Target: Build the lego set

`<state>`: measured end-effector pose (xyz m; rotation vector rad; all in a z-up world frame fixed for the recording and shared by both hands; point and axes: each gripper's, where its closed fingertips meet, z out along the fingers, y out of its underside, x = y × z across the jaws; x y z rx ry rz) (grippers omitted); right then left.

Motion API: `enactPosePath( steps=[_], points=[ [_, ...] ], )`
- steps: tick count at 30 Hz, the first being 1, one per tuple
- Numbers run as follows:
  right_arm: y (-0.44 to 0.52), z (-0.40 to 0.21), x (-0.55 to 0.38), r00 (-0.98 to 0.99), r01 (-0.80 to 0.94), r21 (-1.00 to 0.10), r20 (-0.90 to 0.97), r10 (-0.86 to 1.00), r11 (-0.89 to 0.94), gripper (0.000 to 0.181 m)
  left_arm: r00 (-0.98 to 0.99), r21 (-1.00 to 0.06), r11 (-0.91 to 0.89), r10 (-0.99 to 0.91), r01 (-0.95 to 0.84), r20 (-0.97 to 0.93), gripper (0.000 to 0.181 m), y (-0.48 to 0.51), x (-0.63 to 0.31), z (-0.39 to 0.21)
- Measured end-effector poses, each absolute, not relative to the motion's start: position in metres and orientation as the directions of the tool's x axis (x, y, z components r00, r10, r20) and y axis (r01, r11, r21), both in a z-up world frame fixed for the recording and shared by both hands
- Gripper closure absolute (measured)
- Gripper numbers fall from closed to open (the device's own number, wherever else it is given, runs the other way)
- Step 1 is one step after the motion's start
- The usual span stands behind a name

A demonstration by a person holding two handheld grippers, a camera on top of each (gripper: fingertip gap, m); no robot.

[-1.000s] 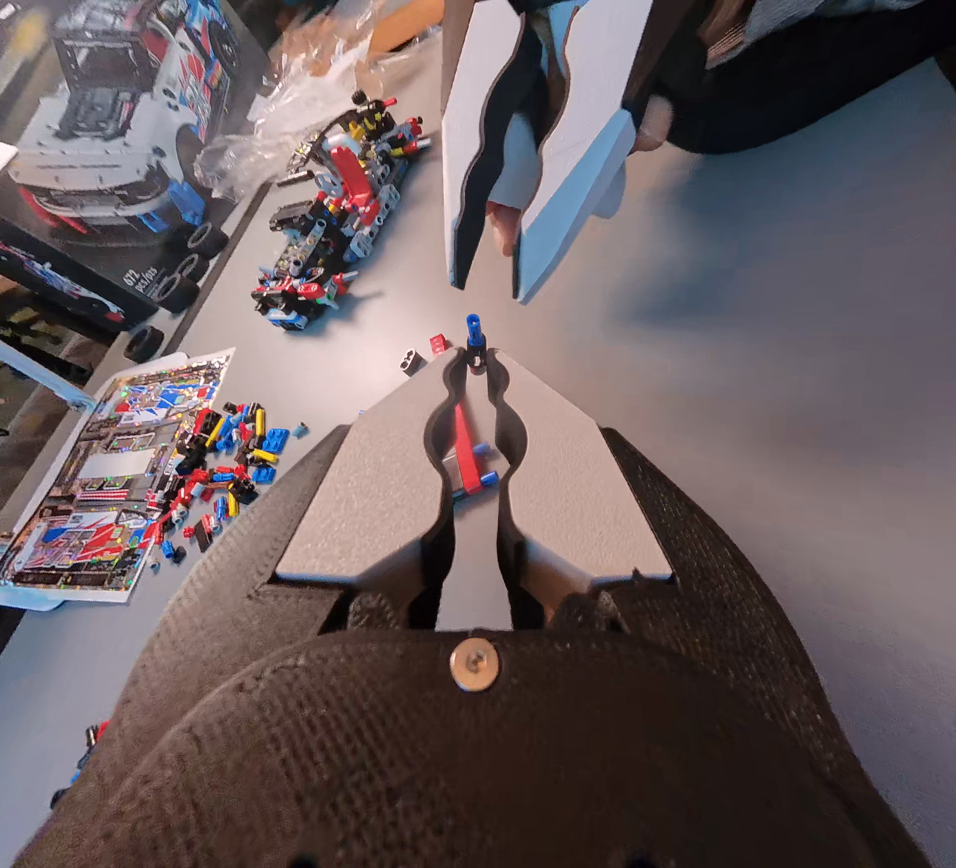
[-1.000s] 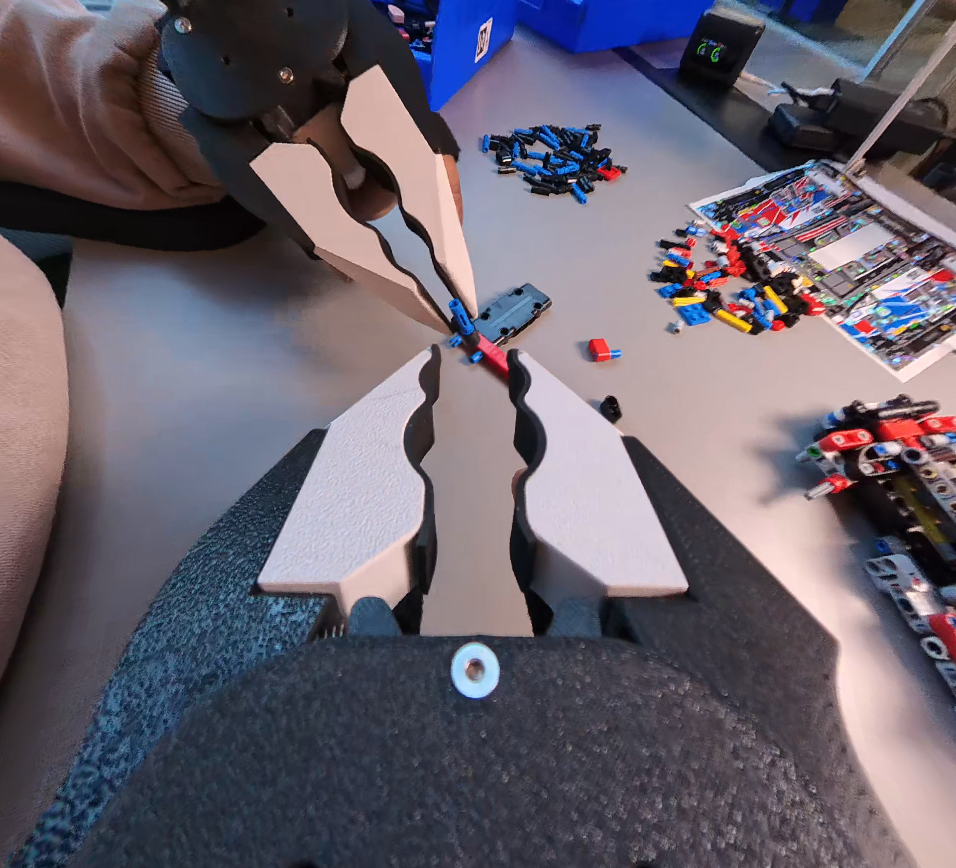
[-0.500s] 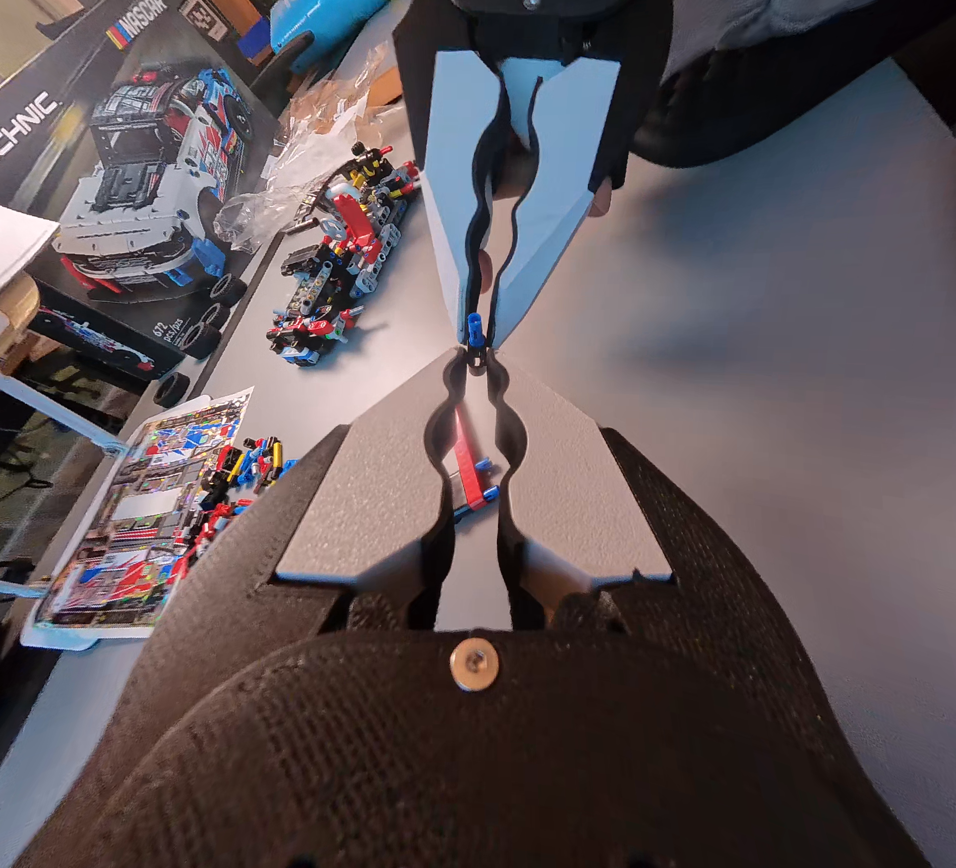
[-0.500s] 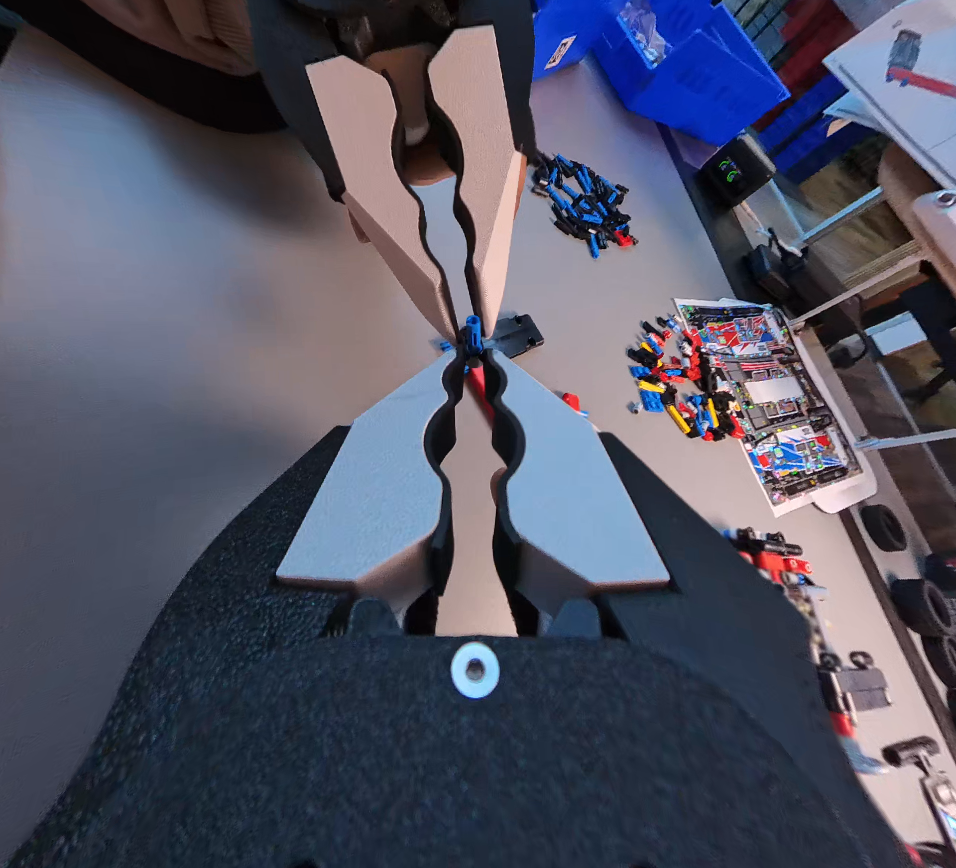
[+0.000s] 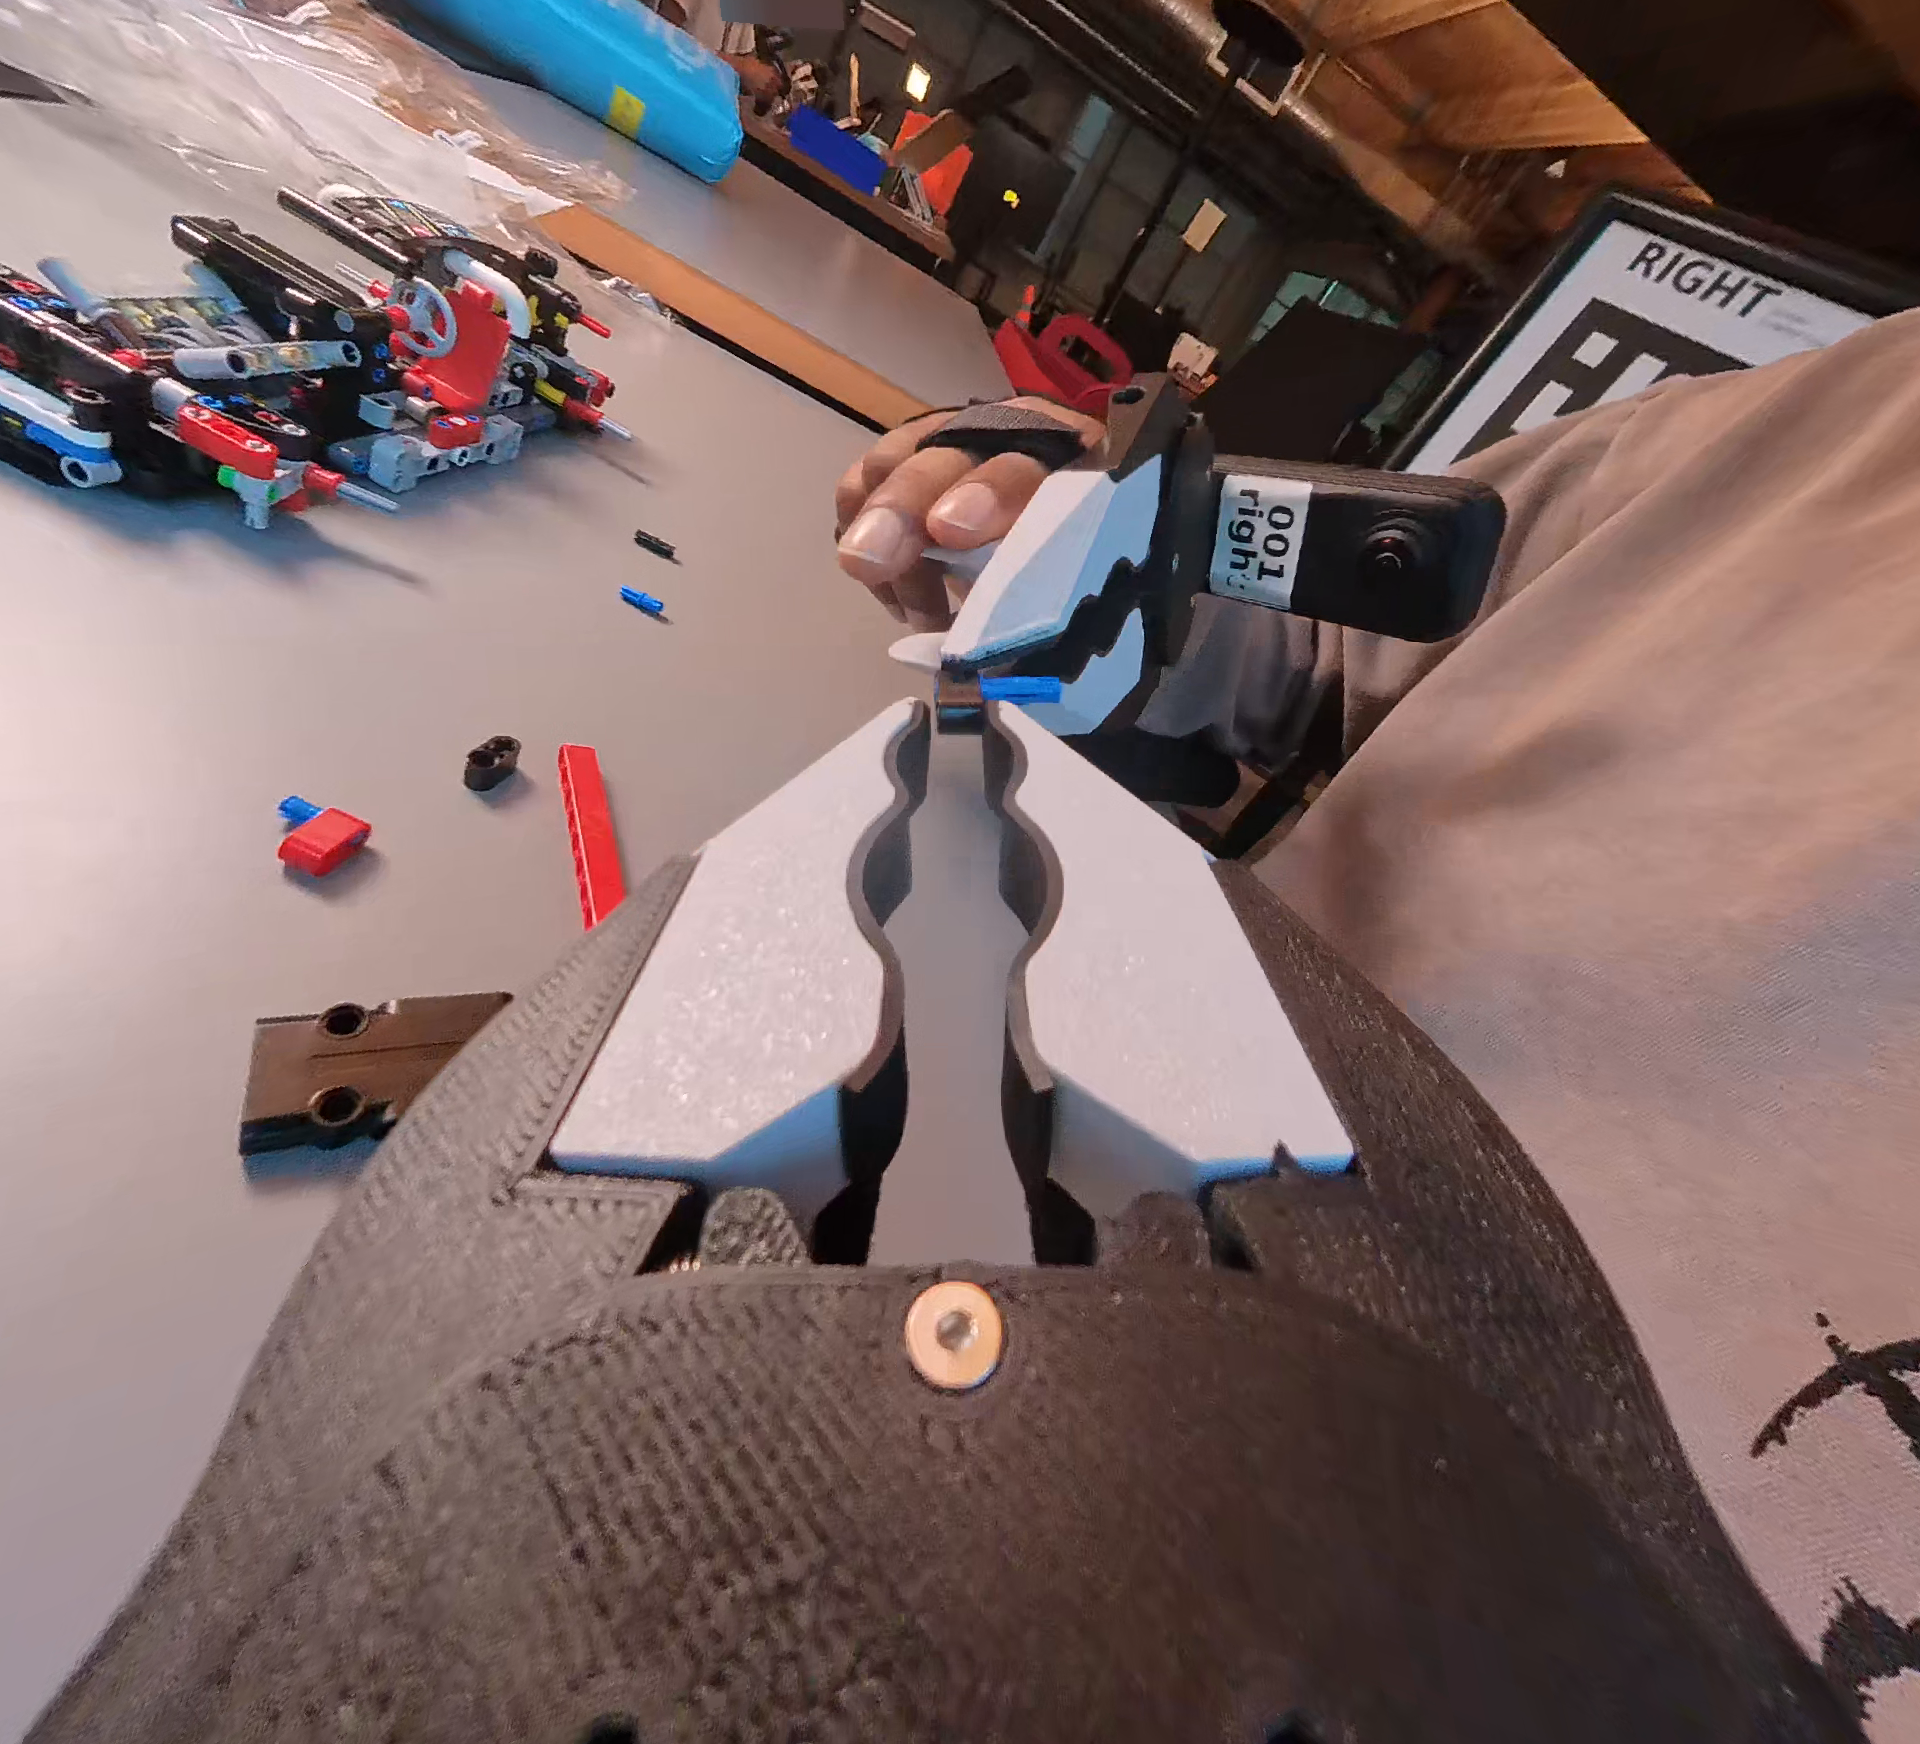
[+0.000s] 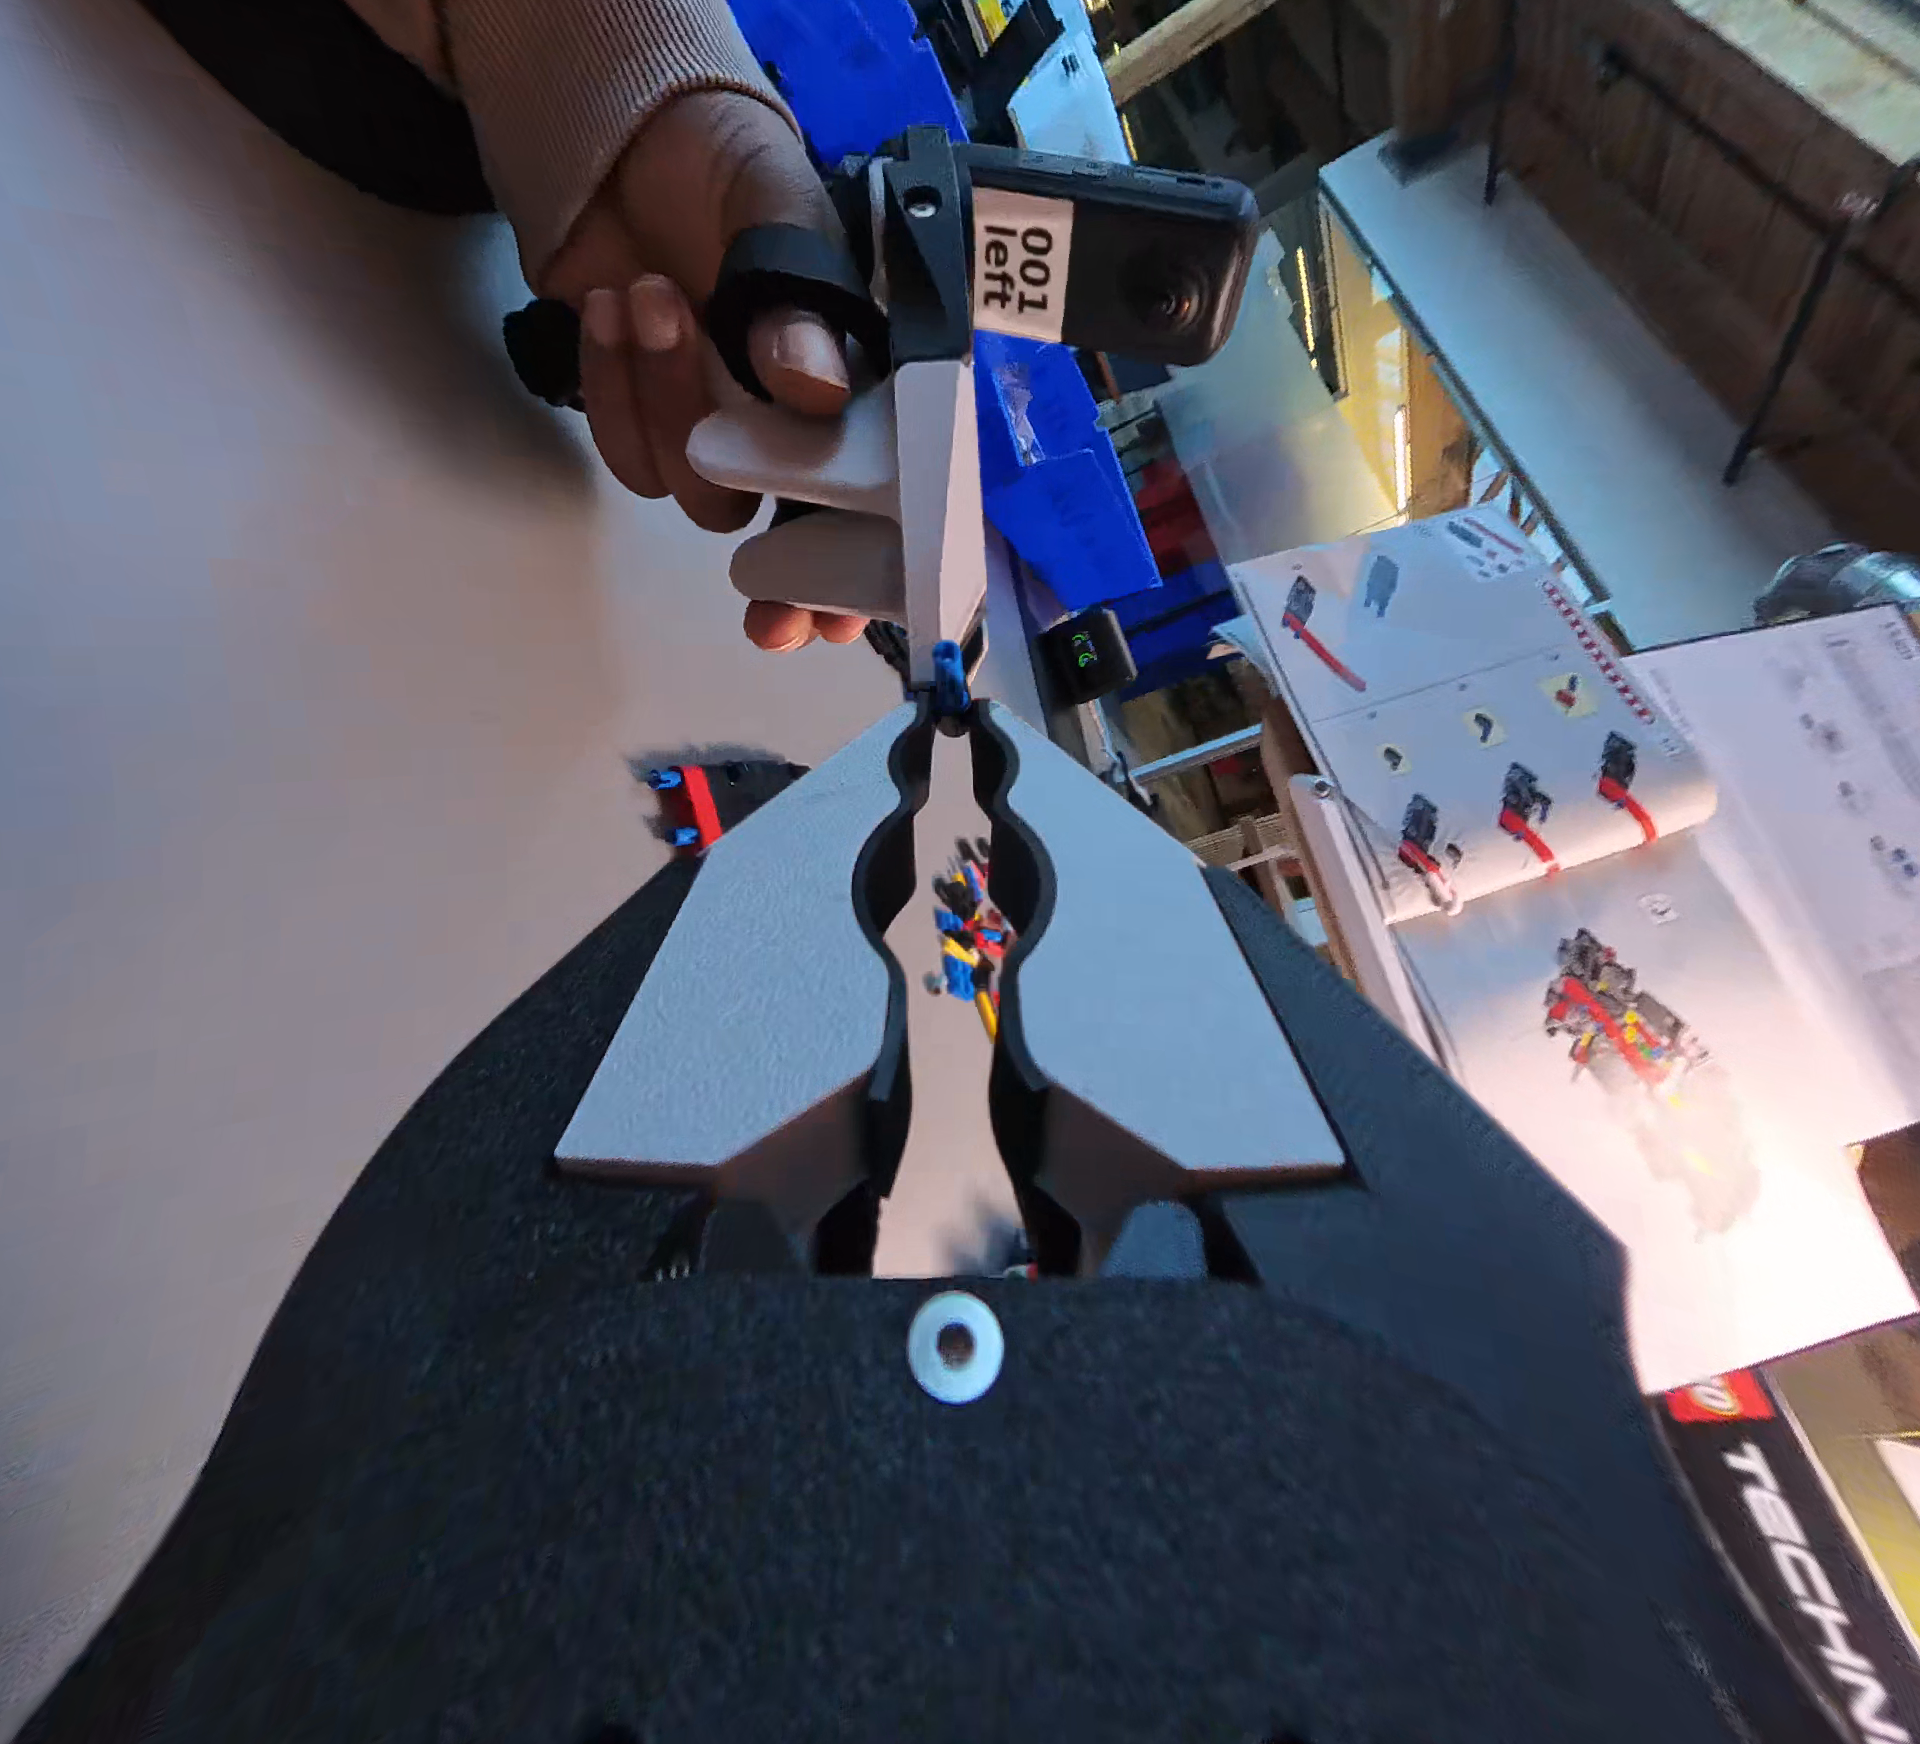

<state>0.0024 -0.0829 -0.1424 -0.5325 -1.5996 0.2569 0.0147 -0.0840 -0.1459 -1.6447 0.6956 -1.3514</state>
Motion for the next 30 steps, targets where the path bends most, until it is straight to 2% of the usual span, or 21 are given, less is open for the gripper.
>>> enactPosePath(
  steps=[4, 6, 9, 11, 13, 17, 19, 21, 23, 26, 30],
  points=[
    [-0.081, -0.14, 0.001, 0.007, 0.177, -0.395, 0.916, 0.4, 0.902, 0.177, 0.289, -0.9, -0.428, -0.854, 0.084, 0.433, 0.175, -0.082, 0.014, -0.147],
    [-0.077, -0.144, 0.0, 0.011, 0.192, -0.419, 0.905, 0.425, 0.888, 0.177, 0.359, -0.934, -0.356, -0.869, 0.029, 0.342, 0.175, -0.078, 0.012, -0.151],
    [-0.07, -0.152, 0.001, -0.009, 0.216, -0.524, 0.843, 0.538, 0.824, 0.169, 0.446, -0.97, -0.238, -0.875, -0.056, 0.189, 0.176, -0.072, 0.008, -0.155],
    [-0.067, -0.156, 0.003, -0.035, 0.223, -0.634, 0.754, 0.656, 0.741, 0.162, 0.472, -0.977, -0.189, -0.873, -0.1, 0.121, 0.176, -0.07, 0.006, -0.157],
    [-0.066, -0.161, 0.005, -0.075, 0.234, -0.728, 0.648, 0.758, 0.645, 0.156, 0.47, -0.976, -0.181, -0.876, -0.119, 0.105, 0.176, -0.07, 0.005, -0.16],
    [-0.075, -0.16, 0.008, -0.14, 0.217, -0.848, 0.463, 0.875, 0.484, 0.156, 0.461, -0.974, -0.176, -0.883, -0.146, 0.09, 0.176, -0.071, 0.006, -0.165],
    [-0.079, -0.158, 0.008, -0.173, 0.225, -0.902, 0.335, 0.926, 0.368, 0.151, 0.457, -0.974, -0.163, -0.886, -0.157, 0.075, 0.176, -0.072, 0.008, -0.166],
    [-0.082, -0.16, 0.007, -0.197, 0.245, -0.918, 0.267, 0.943, 0.311, 0.142, 0.452, -0.973, -0.153, -0.89, -0.174, 0.059, 0.176, -0.074, 0.009, -0.167],
    [-0.086, -0.162, 0.006, -0.218, 0.254, -0.921, 0.243, 0.945, 0.295, 0.141, 0.43, -0.972, -0.153, -0.901, -0.177, 0.063, 0.176, -0.077, 0.013, -0.168],
    [-0.091, -0.163, 0.005, -0.238, 0.256, -0.918, 0.242, 0.941, 0.301, 0.159, 0.4, -0.973, -0.147, -0.914, -0.175, 0.066, 0.176, -0.082, 0.017, -0.167],
    [-0.092, -0.162, 0.007, -0.246, 0.265, -0.911, 0.252, 0.936, 0.315, 0.16, 0.395, -0.974, -0.146, -0.916, -0.171, 0.068, 0.176, -0.084, 0.018, -0.166]
  ],
)
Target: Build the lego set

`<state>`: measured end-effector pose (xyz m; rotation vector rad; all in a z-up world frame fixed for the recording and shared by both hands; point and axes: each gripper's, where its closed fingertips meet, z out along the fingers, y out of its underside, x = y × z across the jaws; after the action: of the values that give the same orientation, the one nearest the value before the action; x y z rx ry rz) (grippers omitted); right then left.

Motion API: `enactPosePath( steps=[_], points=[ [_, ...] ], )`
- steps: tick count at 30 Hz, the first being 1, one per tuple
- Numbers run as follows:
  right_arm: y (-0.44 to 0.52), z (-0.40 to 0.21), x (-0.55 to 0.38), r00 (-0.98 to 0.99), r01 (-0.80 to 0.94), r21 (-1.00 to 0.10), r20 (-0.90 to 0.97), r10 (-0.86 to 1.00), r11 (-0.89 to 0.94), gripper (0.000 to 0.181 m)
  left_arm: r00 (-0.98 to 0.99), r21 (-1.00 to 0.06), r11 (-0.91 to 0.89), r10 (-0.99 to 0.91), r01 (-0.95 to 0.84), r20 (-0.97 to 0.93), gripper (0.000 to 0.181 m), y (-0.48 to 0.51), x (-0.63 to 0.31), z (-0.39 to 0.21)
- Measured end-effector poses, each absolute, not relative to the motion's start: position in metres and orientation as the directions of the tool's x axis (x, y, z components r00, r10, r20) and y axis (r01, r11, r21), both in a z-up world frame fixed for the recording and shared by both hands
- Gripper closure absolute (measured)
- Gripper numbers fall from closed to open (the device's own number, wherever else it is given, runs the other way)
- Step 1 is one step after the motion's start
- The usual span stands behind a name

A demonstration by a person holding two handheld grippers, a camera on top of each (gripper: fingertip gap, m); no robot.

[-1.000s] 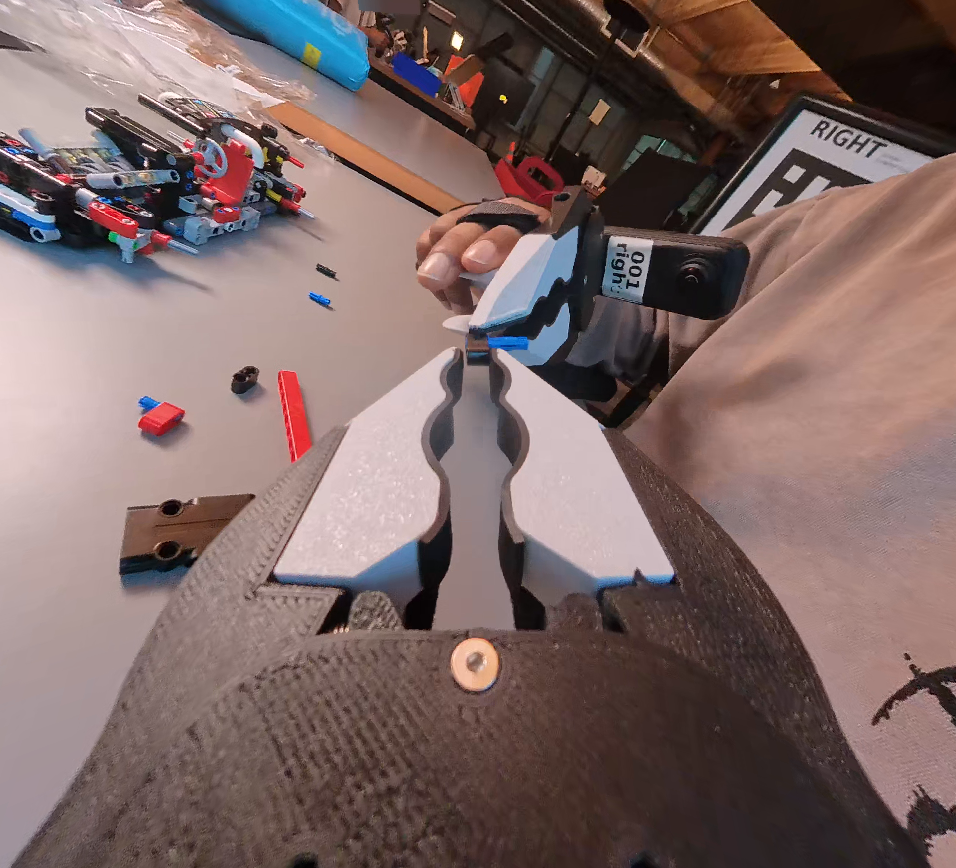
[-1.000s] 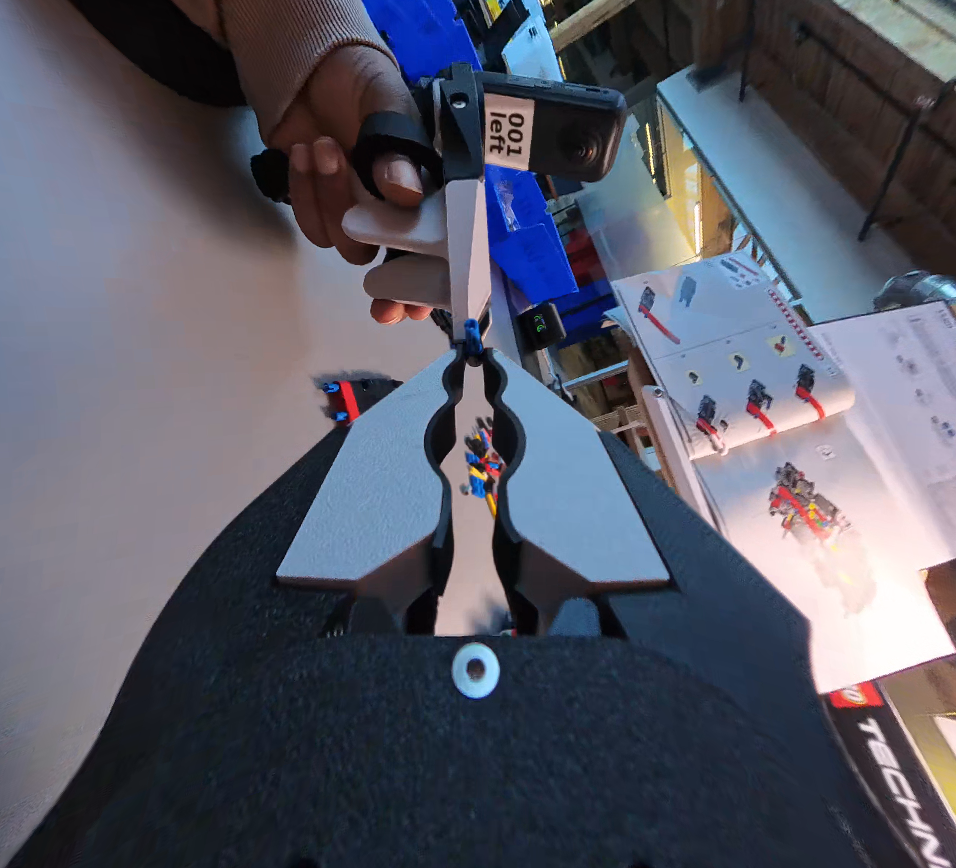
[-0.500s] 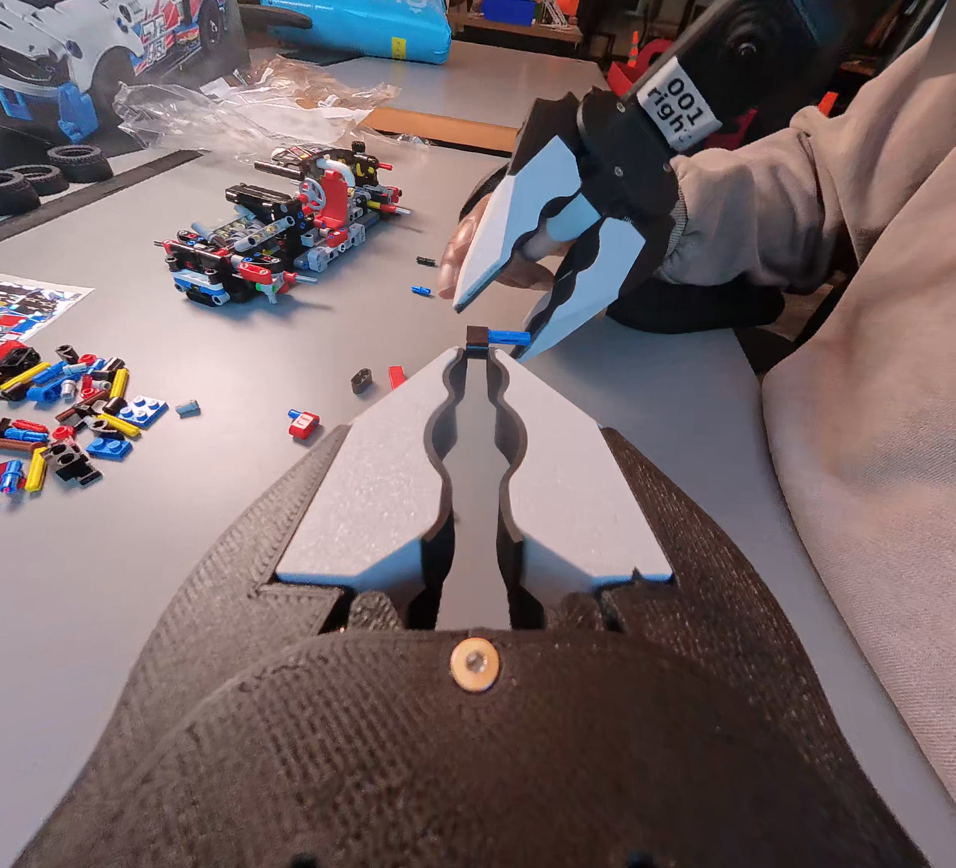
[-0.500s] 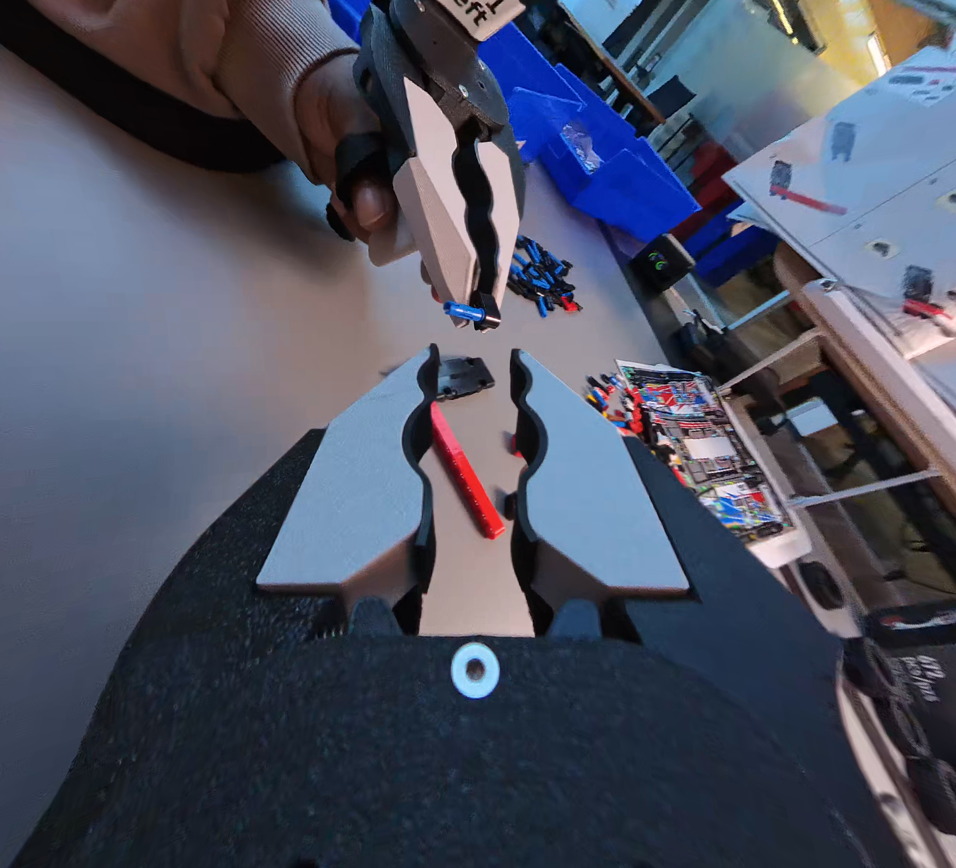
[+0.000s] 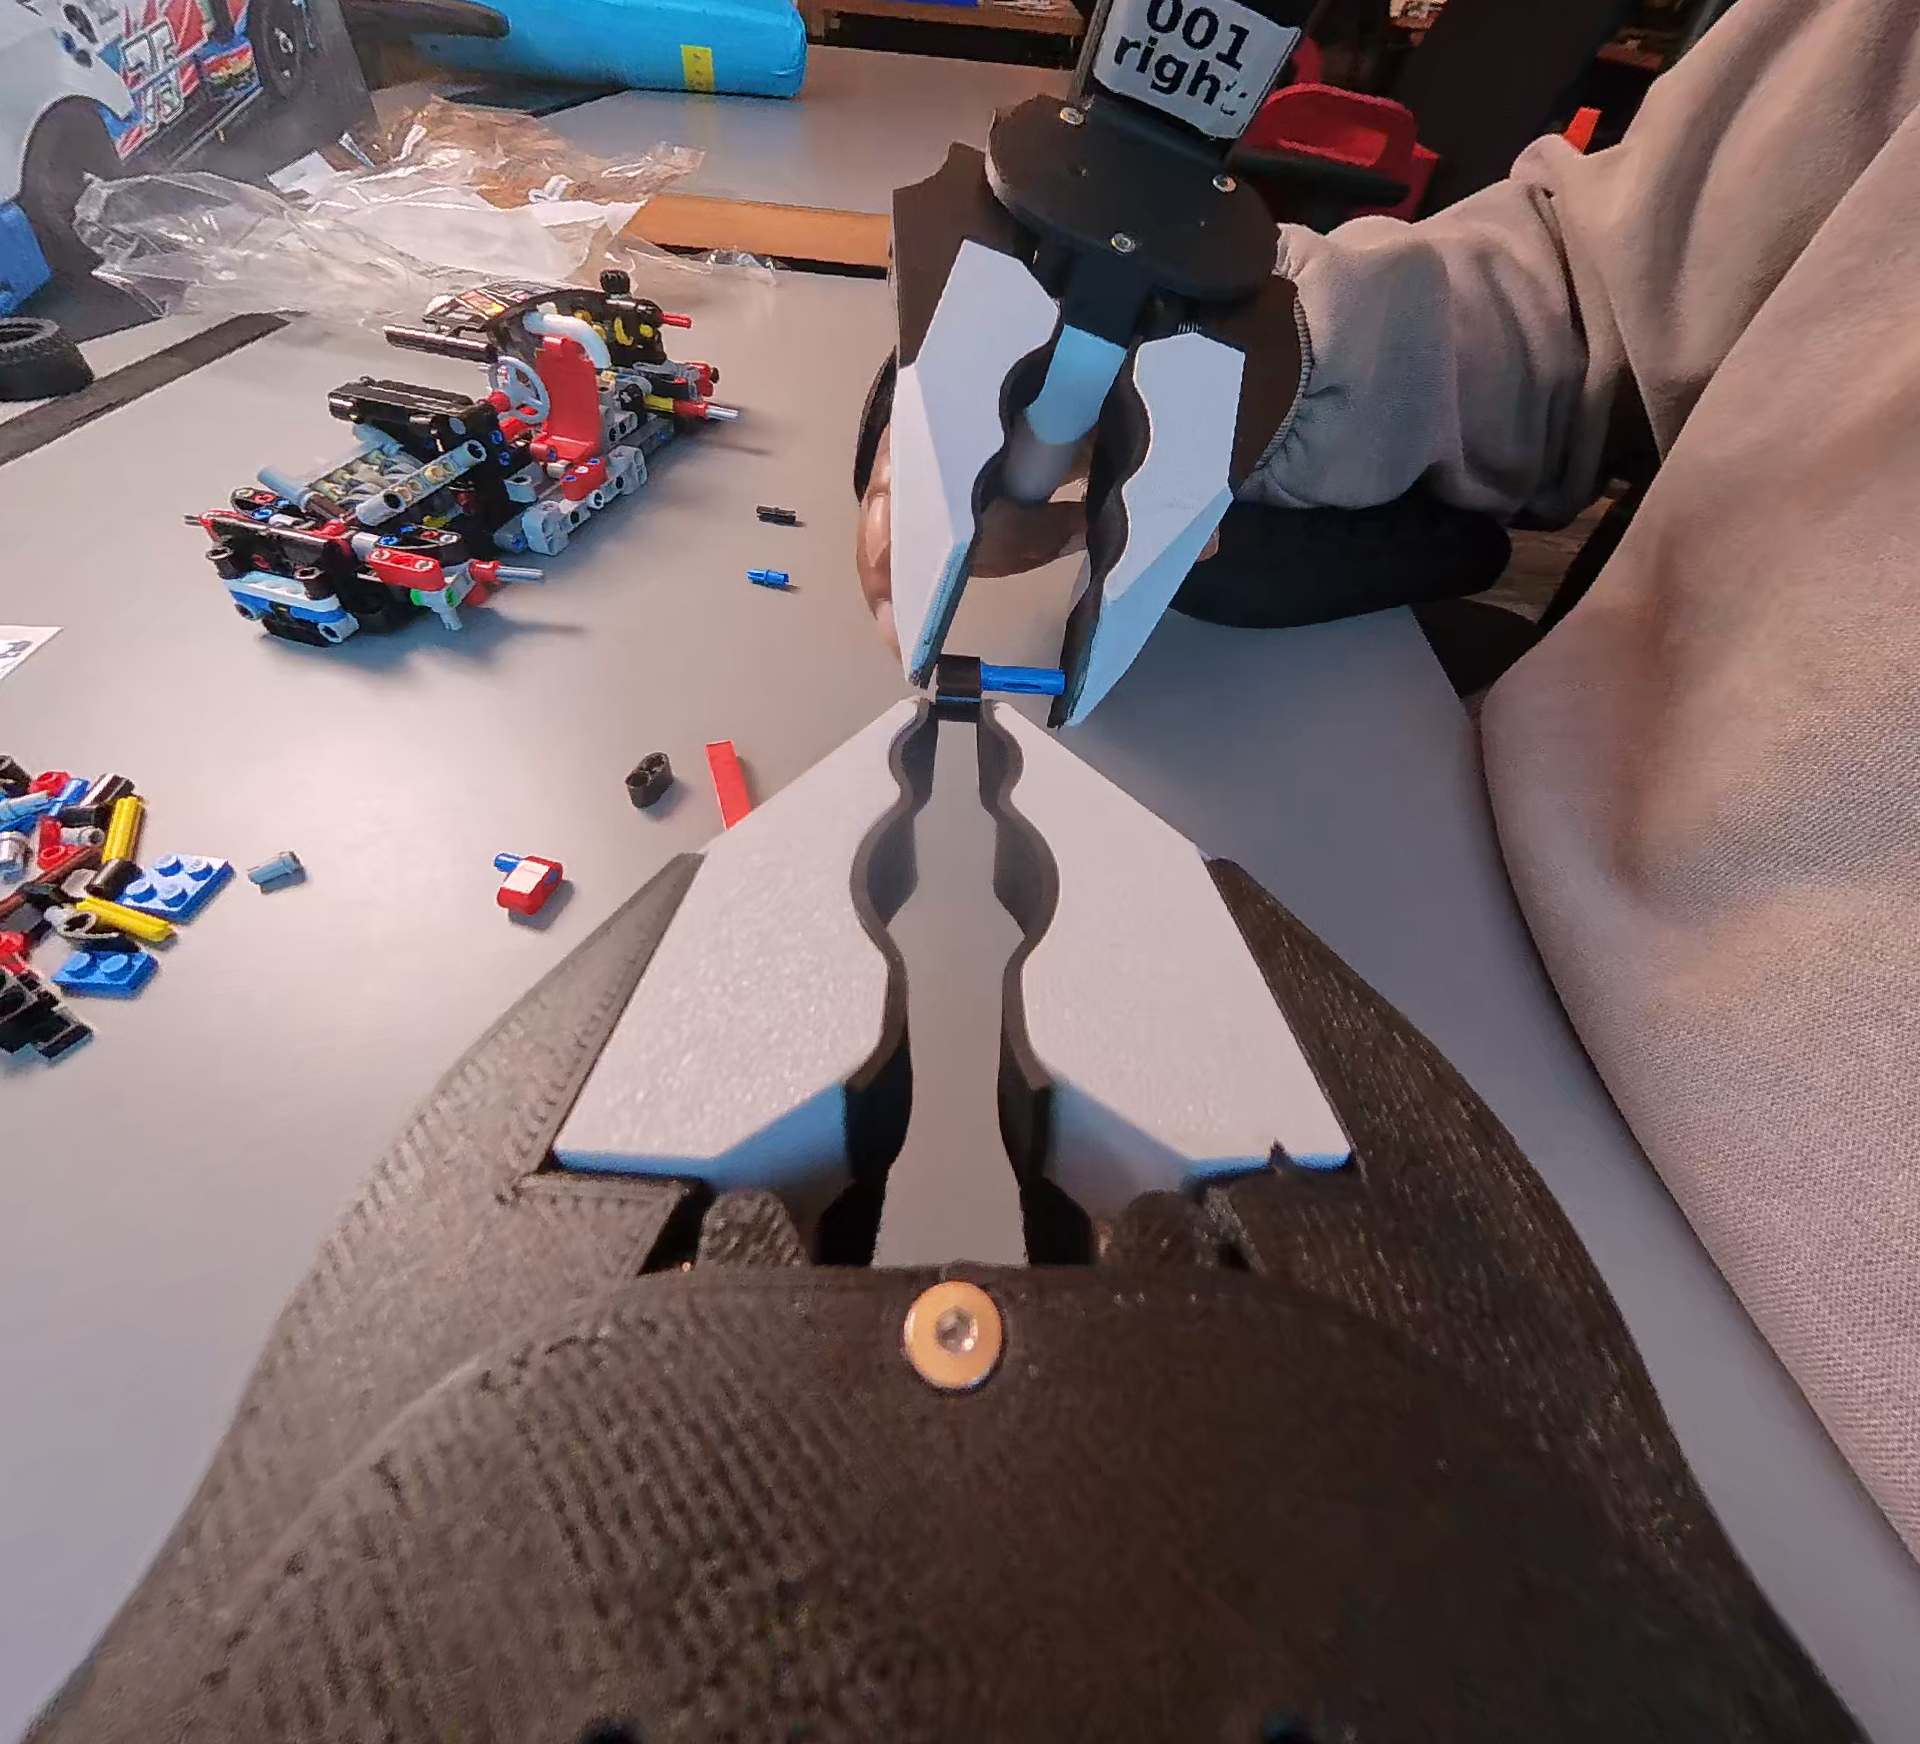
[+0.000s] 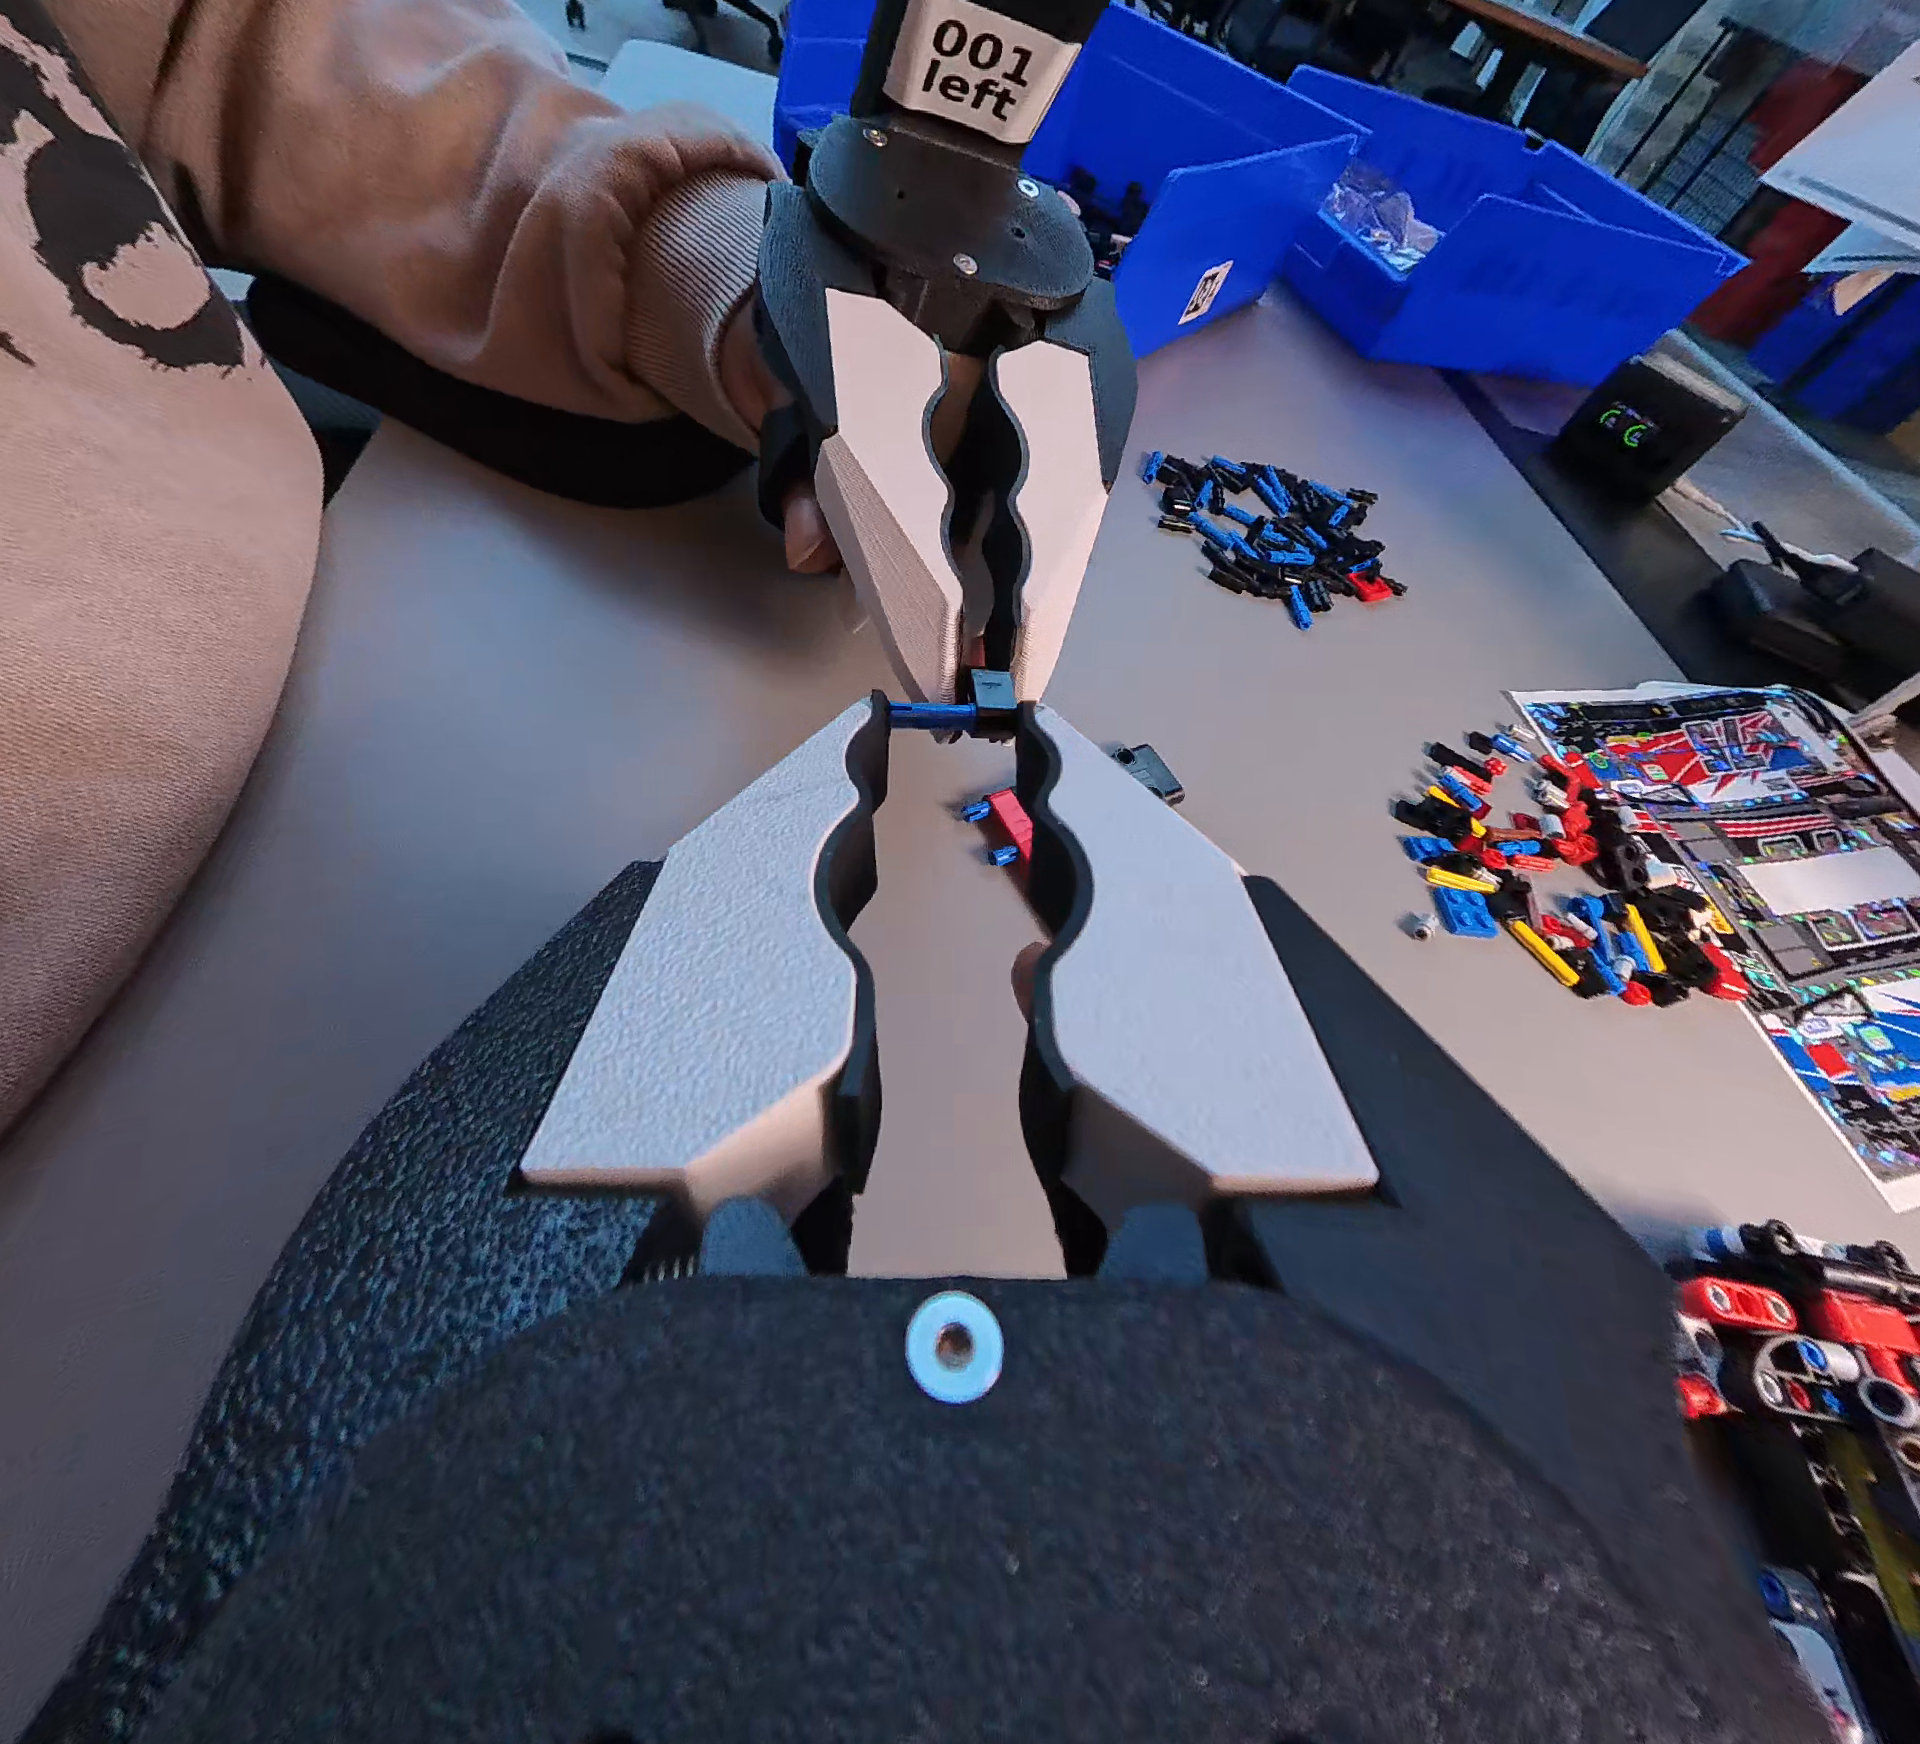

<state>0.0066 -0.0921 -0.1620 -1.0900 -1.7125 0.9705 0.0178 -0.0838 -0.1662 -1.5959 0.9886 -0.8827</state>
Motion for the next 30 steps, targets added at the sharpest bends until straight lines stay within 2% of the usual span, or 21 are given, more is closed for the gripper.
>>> enactPosePath(
  steps=[2, 4, 7, 11, 16, 24, 30],
  points=[
    [-0.09, -0.16, 0.006, -0.237, 0.265, -0.916, 0.241, 0.941, 0.301, 0.16, 0.418, -0.974, -0.165, -0.904, -0.156, 0.087, 0.173, -0.08, 0.016, -0.165],
    [-0.075, -0.162, 0.007, -0.198, 0.307, -0.902, 0.252, 0.947, 0.304, 0.16, 0.471, -0.972, -0.18, -0.878, -0.153, 0.089, 0.158, -0.071, 0.008, -0.166],
    [-0.031, -0.178, 0.011, -0.112, 0.447, -0.847, 0.267, 0.957, 0.288, 0.16, 0.542, -0.974, -0.202, -0.832, -0.1, 0.117, 0.153, -0.057, -0.007, -0.16],
    [0.014, -0.196, 0.015, -0.041, 0.565, -0.786, 0.278, 0.96, 0.252, 0.159, 0.602, -0.974, -0.207, -0.79, -0.092, 0.111, 0.151, -0.048, -0.019, -0.16],
    [0.037, -0.22, 0.016, -0.044, 0.666, -0.708, 0.275, 0.961, 0.233, 0.159, 0.62, -0.97, -0.219, -0.777, -0.104, 0.109, 0.15, -0.044, -0.021, -0.164],
    [0.04, -0.237, 0.02, -0.059, 0.72, -0.65, 0.293, 0.954, 0.244, 0.159, 0.662, -0.957, -0.258, -0.742, -0.137, 0.105, 0.15, -0.036, -0.03, -0.176],
    [0.04, -0.237, 0.023, -0.048, 0.728, -0.648, 0.274, 0.96, 0.222, 0.159, 0.684, -0.945, -0.302, -0.715, -0.121, 0.141, 0.15, -0.029, -0.038, -0.183]
  ],
)
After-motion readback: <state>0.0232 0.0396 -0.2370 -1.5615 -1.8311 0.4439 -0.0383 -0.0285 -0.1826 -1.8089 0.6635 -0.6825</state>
